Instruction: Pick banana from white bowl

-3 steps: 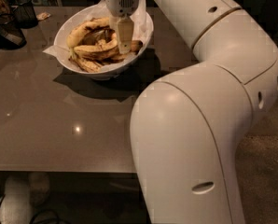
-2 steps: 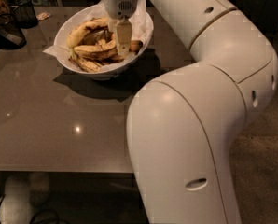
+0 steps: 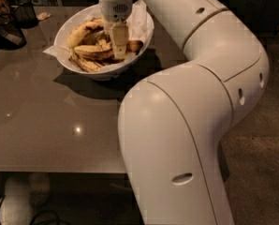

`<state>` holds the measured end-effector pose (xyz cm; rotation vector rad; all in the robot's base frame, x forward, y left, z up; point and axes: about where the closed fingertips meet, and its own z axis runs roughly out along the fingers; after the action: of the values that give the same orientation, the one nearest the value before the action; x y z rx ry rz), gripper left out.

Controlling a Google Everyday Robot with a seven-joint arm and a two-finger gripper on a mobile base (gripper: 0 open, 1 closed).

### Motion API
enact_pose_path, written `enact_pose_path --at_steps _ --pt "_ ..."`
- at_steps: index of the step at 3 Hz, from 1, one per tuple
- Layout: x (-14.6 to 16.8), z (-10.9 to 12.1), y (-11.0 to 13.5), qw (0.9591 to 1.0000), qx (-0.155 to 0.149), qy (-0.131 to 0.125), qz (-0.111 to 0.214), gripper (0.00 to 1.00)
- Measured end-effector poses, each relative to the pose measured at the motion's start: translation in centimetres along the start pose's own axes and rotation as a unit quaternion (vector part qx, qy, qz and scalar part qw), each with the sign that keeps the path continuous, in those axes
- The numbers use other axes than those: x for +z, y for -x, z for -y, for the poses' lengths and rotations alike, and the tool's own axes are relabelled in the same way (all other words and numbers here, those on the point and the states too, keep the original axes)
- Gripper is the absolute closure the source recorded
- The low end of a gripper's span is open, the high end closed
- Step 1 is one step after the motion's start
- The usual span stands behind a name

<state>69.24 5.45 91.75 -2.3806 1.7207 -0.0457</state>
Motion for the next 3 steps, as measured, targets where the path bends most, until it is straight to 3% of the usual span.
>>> enact_pose_path --at_steps 2,3 --pt "1.2 0.0 0.4 0.9999 -0.003 0.014 0.008 0.31" --pt "1.9 -0.2 0.4 0.9997 -0.005 0.019 0.012 0.48"
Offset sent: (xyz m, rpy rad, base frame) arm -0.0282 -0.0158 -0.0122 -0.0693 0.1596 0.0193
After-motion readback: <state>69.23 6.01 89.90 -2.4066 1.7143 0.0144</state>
